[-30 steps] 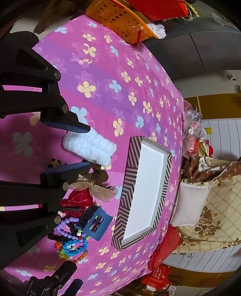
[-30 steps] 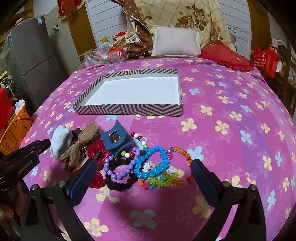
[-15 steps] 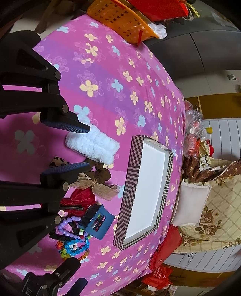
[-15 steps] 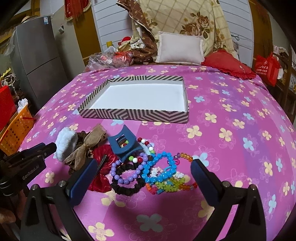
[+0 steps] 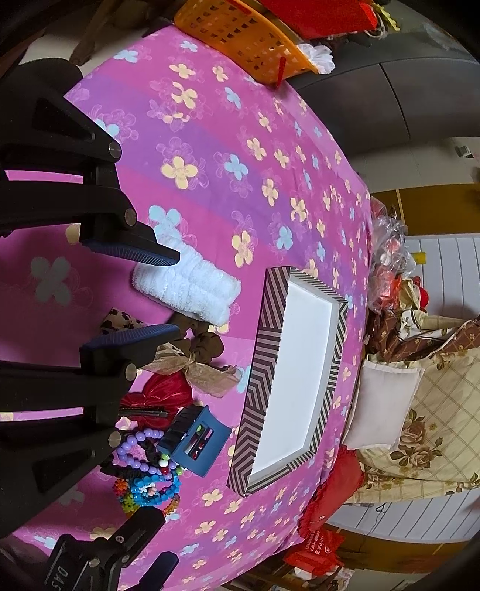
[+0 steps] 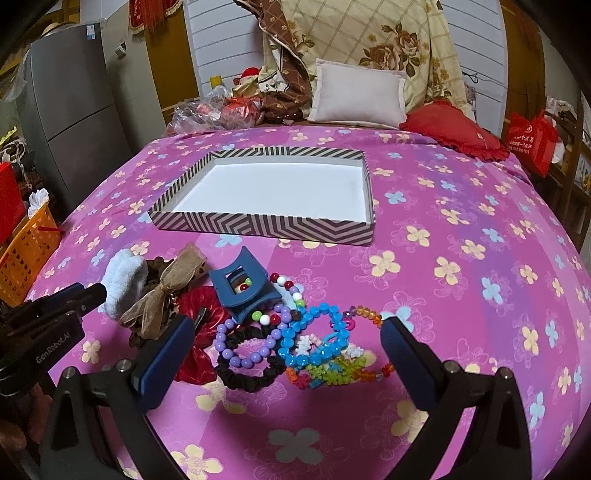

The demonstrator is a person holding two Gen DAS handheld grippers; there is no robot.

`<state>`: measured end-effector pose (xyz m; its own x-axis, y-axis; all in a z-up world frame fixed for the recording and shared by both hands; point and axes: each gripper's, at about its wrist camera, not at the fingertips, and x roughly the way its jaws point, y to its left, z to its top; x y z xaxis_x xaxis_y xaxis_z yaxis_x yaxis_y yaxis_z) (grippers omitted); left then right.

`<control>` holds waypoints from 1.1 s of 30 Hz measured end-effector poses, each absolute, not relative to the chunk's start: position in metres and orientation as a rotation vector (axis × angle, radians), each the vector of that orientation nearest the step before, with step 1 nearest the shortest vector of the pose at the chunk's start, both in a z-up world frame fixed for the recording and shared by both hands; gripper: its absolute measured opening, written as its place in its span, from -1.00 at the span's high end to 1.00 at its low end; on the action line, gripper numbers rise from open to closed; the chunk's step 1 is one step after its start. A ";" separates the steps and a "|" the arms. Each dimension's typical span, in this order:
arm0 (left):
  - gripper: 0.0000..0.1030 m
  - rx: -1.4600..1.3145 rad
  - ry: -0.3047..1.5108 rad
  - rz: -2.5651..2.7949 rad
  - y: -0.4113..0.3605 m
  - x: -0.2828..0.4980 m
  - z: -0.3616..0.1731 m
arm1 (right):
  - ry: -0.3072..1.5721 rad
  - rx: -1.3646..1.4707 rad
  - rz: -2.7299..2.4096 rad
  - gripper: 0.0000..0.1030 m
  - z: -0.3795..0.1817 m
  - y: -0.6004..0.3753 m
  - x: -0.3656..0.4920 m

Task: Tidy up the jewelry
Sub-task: 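Move left tool to the white fluffy scrunchie while right tool approaches the blue claw clip, then grasp the white fluffy scrunchie with left tool while right tool grasps the blue claw clip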

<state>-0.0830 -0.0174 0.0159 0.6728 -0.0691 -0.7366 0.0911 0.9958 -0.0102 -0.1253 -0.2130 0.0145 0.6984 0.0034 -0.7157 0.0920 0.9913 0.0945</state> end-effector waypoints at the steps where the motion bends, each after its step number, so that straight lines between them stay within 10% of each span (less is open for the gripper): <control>1: 0.31 0.028 0.828 -0.091 -0.018 -0.083 0.016 | 0.800 0.125 -0.050 -0.99 0.014 -0.213 -0.124; 33: 0.31 -0.020 0.876 -0.081 0.006 -0.069 0.008 | 0.832 0.095 -0.041 -0.99 0.010 -0.207 -0.109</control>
